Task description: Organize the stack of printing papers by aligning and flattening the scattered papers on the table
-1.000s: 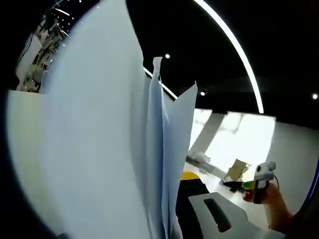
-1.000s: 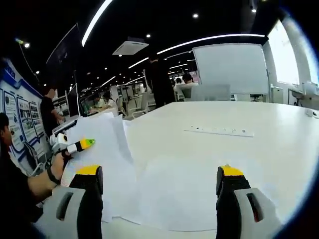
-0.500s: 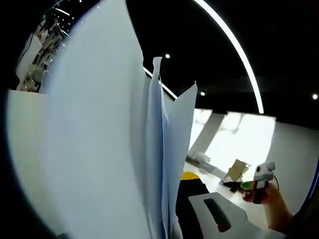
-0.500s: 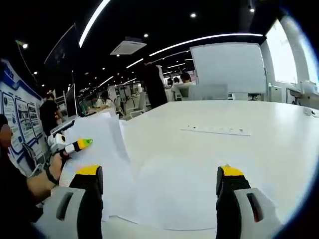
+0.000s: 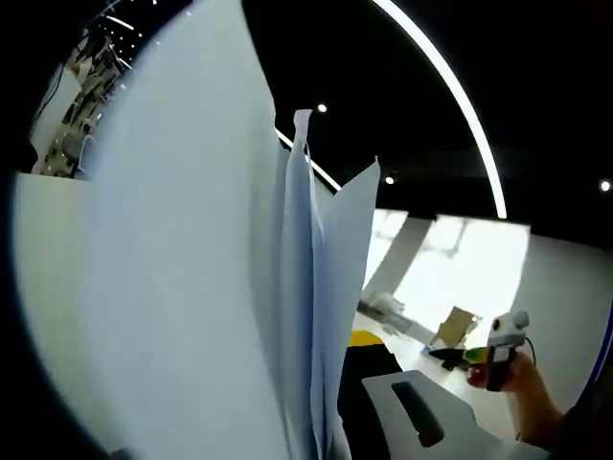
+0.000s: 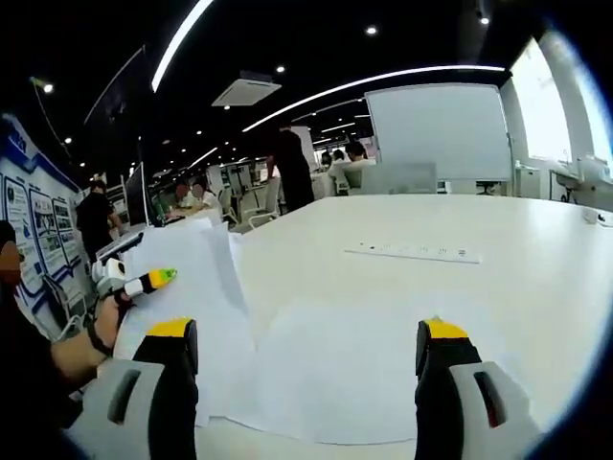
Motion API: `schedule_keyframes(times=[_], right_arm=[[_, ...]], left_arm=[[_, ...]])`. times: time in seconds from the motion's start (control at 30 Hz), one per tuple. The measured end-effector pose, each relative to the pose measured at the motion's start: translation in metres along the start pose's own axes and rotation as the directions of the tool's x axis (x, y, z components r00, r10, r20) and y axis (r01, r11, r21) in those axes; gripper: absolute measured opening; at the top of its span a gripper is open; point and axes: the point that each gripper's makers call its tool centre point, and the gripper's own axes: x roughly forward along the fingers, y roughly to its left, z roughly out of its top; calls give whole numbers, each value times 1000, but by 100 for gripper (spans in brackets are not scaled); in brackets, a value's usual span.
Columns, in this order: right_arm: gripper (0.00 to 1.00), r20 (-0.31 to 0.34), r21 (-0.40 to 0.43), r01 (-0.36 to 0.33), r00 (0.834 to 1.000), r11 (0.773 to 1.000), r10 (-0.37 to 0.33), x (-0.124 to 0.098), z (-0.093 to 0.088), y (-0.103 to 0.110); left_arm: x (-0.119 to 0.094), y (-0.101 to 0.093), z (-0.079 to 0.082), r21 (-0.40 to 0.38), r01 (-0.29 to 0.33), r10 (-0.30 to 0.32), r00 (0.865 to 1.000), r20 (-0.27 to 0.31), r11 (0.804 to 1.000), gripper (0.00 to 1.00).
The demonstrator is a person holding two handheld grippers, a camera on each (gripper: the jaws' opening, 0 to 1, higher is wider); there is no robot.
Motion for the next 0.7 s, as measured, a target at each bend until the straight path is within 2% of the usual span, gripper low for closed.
schedule_keyframes(times=[0.33,0.7], right_arm=[[89,-4,12,17,1000,1000,-17,-3,-5,-7],[89,-5,15,16,1000,1000,-16,-3,-6,-8]], left_arm=[[1,-1,0,-4,1,-1,1000,0,1000,6],[2,11,2,-4,0,0,1000,-1,1000,6]])
